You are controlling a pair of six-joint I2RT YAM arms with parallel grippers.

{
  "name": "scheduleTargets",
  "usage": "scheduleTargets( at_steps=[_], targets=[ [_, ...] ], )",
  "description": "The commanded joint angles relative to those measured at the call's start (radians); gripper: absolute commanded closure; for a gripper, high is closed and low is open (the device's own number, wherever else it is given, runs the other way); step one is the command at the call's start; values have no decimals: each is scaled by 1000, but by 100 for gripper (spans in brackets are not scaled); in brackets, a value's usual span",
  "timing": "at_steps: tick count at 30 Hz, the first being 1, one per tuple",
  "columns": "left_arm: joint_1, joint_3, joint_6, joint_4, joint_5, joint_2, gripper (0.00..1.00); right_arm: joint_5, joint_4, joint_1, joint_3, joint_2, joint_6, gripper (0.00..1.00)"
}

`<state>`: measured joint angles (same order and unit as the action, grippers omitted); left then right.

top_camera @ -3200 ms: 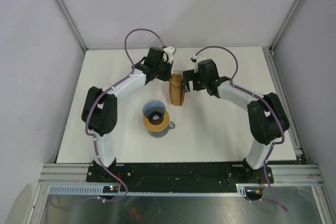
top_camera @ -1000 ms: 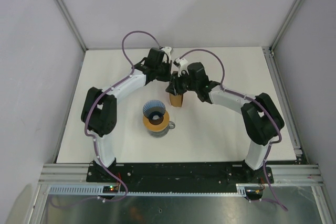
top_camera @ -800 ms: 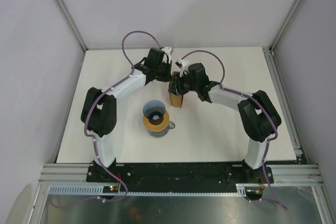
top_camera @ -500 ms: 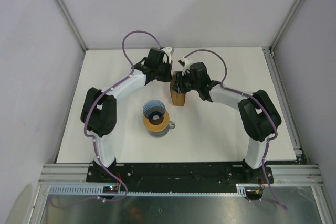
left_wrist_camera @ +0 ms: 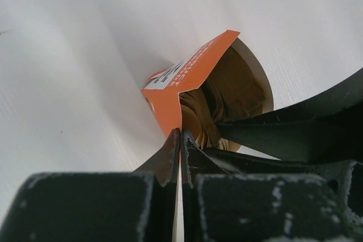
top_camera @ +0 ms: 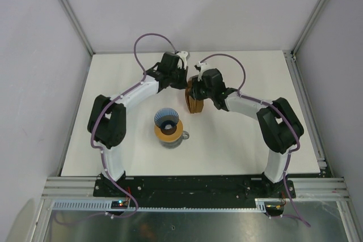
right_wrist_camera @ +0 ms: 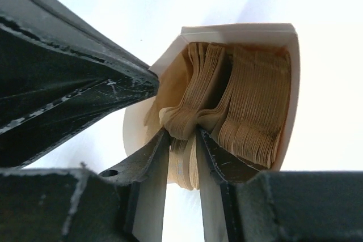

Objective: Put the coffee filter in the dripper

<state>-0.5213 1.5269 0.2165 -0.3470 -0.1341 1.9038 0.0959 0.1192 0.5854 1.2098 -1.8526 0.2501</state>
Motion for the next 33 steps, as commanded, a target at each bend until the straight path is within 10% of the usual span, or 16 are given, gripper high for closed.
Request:
scheduleTargets(
  at_steps=[1,16,33],
  targets=[
    [-20,23,-19,-8,-23,-64,100,-138,-54,-9,10,39,-33,69],
    [-26,17,-10,-10,-20,-59,100,-261,-62,33,10,115,-115,62],
    [-30,22,6,-10,-12,-60,100,160,77,61,-9,154,-70,59]
  ],
)
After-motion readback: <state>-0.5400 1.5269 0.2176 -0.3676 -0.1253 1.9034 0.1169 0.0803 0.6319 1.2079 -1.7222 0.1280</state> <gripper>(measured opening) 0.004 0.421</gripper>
